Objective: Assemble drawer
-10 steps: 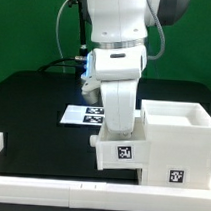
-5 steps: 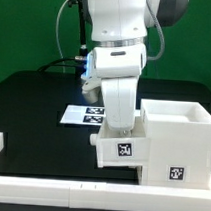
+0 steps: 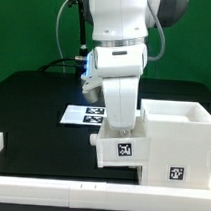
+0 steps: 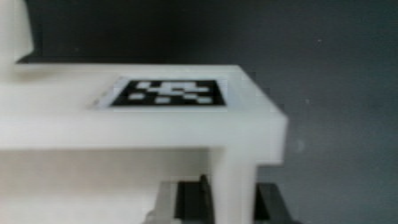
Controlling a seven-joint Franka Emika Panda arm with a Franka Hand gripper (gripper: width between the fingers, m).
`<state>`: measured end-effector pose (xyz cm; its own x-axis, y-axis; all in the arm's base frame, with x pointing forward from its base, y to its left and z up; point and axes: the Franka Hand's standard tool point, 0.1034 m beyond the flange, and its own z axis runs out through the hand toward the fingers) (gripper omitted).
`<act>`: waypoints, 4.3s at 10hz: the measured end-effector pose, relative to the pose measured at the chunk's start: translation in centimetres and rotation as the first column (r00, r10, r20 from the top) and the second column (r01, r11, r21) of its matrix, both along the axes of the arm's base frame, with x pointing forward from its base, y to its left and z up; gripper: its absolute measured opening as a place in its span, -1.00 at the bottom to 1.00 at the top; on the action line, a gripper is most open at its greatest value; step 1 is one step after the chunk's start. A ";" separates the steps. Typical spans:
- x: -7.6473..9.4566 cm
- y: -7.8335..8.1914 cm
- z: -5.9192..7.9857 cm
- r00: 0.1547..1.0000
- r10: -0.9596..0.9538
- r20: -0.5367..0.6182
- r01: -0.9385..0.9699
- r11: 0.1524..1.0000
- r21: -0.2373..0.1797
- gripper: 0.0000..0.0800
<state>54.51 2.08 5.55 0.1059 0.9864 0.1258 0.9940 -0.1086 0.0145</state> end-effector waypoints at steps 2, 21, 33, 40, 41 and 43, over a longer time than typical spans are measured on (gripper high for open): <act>0.9 1.1 0.8 1.000 -0.015 -0.012 0.015 1.000 -0.015 -0.92; 2.9 -7.0 1.1 0.994 0.076 -0.083 -0.077 0.997 -0.004 0.62; 3.2 0.3 4.4 0.999 -0.016 0.032 0.016 1.000 0.008 0.62; 4.8 -2.1 2.0 0.999 -0.033 -0.015 0.034 0.999 0.024 0.62; 4.7 -1.4 1.7 0.999 -0.032 -0.018 0.033 0.999 0.028 0.62; 4.0 0.6 1.1 1.000 -0.012 -0.014 0.012 0.999 0.035 0.62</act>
Offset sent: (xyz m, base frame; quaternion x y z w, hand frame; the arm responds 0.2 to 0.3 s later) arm 0.0000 0.0000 0.0000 0.0000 0.0000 0.0000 1.0000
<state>58.50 2.72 6.61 0.1194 0.9800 0.1589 0.9927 -0.1205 -0.0030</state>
